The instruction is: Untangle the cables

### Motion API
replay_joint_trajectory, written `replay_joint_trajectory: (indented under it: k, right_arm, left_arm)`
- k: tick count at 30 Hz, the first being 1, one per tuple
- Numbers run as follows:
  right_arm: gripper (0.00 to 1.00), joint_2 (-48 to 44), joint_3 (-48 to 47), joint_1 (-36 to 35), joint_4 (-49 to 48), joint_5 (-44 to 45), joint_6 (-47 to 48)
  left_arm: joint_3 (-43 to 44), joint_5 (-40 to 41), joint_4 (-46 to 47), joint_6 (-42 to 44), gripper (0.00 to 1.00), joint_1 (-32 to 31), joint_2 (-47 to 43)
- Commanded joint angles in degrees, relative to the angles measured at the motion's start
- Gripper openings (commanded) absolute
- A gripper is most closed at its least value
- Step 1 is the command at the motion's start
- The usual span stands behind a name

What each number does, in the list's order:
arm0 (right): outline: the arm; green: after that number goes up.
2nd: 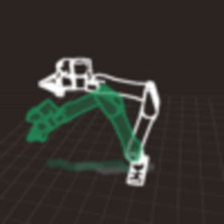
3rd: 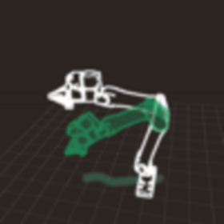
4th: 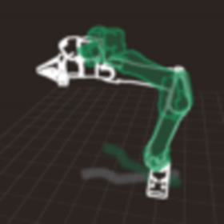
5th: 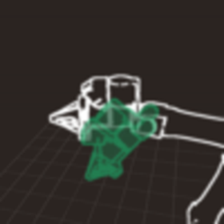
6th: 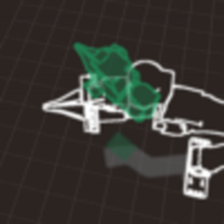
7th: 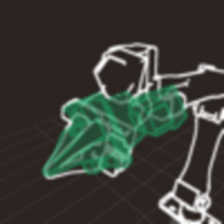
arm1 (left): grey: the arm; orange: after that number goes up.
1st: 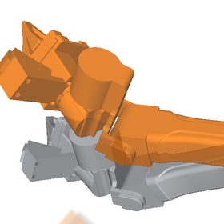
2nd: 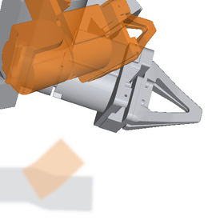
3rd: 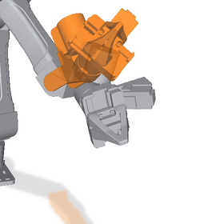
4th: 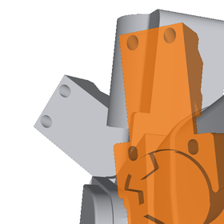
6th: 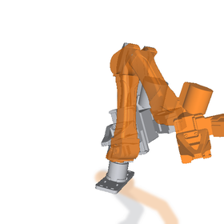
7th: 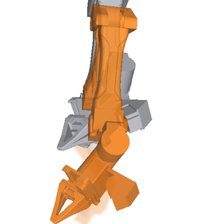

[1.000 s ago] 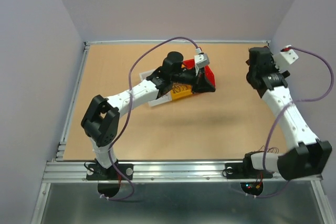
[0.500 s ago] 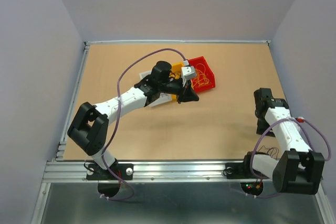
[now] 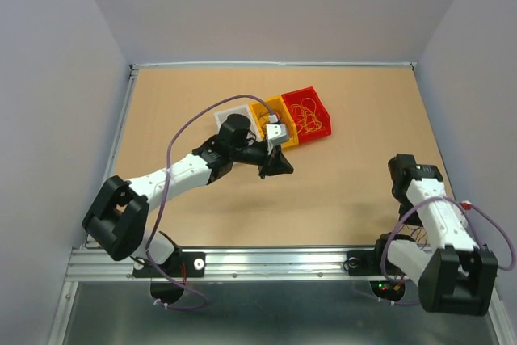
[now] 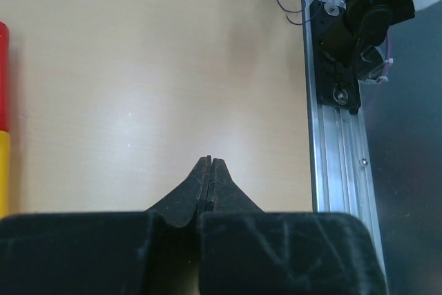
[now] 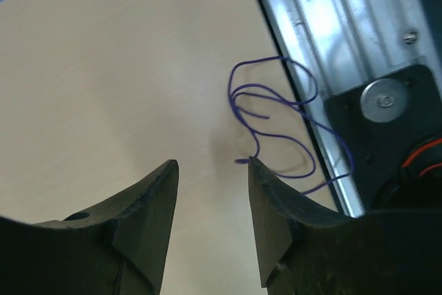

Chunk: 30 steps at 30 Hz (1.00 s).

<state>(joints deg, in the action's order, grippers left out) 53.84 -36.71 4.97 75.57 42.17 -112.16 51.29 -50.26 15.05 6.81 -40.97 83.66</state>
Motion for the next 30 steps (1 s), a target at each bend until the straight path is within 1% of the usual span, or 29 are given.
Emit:
replay_joint_trajectory:
  k: [1,5,8,9,10,12,13,16,18,19,20,22,25,27,29,30]
  right_arm:
    - [0.52,13.3,-3.7,3.0,4.2,4.4,-2.7]
    - [0.55,22.1,-6.9,5.7,4.1,3.7,2.2]
    - [0.54,22.9,-7.1,8.5,4.0,3.6,3.6]
    - [0.54,23.6,-7.2,9.2,2.1,3.6,4.7]
    - [0.53,24.5,-7.3,11.5,0.7,3.2,9.0]
    - [0.52,27.7,-8.4,13.9,-0.9,2.6,12.7]
    - [0.51,28.7,-8.6,16.5,-2.2,2.2,16.3]
    - [0.44,30.2,-8.7,20.5,-3.8,0.6,20.1]
    - [0.38,29.9,-8.6,21.0,-4.4,0.5,20.8]
    - [0.16,29.7,-8.0,21.9,-5.5,-0.2,22.3]
    - [0.01,29.5,-7.7,22.8,-6.8,-0.7,23.7]
    - [0.01,29.4,-7.6,23.5,-9.1,-1.1,25.1]
    - [0.00,29.5,-9.0,23.4,-9.8,-0.5,26.5]
    - [0.01,28.1,-11.0,22.9,-11.8,-0.9,30.1]
    - [0.01,26.2,-13.7,18.3,-12.1,0.4,32.1]
    - [0.01,23.8,-17.0,15.7,-12.3,0.8,32.6]
  left_arm:
    - [-2.5,3.1,4.6,1.9,0.01,-1.3,-7.4]
    - [-6.2,6.7,7.4,2.2,0.01,-3.1,-11.1]
    - [-6.8,7.6,7.5,2.4,0.01,-3.6,-11.2]
    - [-7.0,7.7,7.5,2.6,0.01,-3.7,-11.1]
    - [-7.2,8.0,7.5,3.0,0.01,-3.7,-11.1]
    - [-7.6,8.4,7.5,3.5,0.01,-3.7,-11.2]
    - [-7.7,8.7,7.5,3.8,0.01,-3.7,-11.1]
    - [-8.0,8.8,7.5,4.1,0.01,-3.7,-11.1]
    - [-7.9,8.6,7.5,4.1,0.01,-3.7,-10.8]
    - [-7.9,8.7,7.4,4.2,0.01,-3.7,-10.8]
    - [-7.9,8.7,7.4,4.2,0.01,-3.7,-10.7]
    - [-7.8,8.9,7.3,4.3,0.01,-3.7,-10.9]
    - [-8.0,9.3,7.3,4.6,0.01,-3.7,-11.3]
    - [-7.9,9.6,7.3,4.7,0.01,-3.7,-11.3]
    - [-7.7,10.0,7.1,5.0,0.01,-3.7,-11.2]
    - [-7.3,10.3,6.6,5.2,0.01,-3.4,-11.1]
